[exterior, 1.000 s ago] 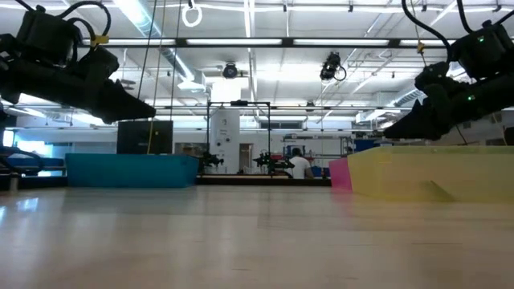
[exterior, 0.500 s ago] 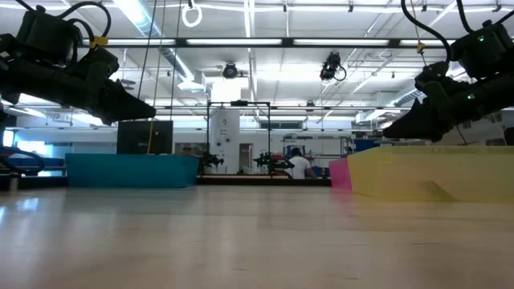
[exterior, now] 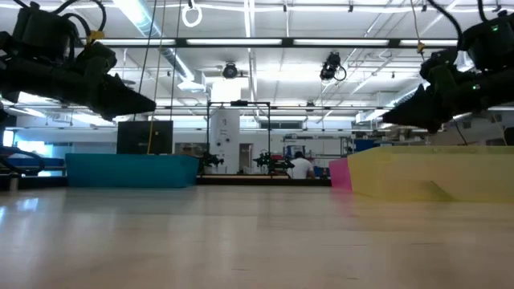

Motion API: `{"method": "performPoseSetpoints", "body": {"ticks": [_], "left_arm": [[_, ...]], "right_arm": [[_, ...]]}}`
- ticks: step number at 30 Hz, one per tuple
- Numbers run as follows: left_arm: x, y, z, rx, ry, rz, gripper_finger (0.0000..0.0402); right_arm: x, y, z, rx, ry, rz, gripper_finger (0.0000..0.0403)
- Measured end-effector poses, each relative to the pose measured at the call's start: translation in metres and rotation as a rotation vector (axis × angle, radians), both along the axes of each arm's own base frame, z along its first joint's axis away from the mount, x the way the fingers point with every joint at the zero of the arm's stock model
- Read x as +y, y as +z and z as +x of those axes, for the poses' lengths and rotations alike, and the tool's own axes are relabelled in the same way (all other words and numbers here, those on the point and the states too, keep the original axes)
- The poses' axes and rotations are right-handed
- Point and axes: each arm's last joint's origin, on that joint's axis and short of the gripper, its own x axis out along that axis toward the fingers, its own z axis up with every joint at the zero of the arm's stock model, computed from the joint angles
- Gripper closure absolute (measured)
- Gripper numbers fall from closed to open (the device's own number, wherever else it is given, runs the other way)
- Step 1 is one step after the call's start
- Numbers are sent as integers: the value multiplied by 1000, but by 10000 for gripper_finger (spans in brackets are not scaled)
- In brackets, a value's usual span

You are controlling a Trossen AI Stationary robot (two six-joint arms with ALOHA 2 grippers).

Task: Sort silverware by color (type)
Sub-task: Return to Home Position

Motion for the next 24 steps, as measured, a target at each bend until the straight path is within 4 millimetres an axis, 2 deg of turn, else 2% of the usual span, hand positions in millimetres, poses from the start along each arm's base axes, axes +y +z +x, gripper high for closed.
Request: {"method": "performPoseSetpoints", "body": {"ticks": [13, 24], "left_arm": [[-33, 22, -5, -217, -260, 74, 312], [-45, 31, -13, -333, -359, 96, 312]], "right_arm": [[11, 20, -10, -214, 58, -93, 304], [18, 25, -10, -268, 125, -106, 304]]}}
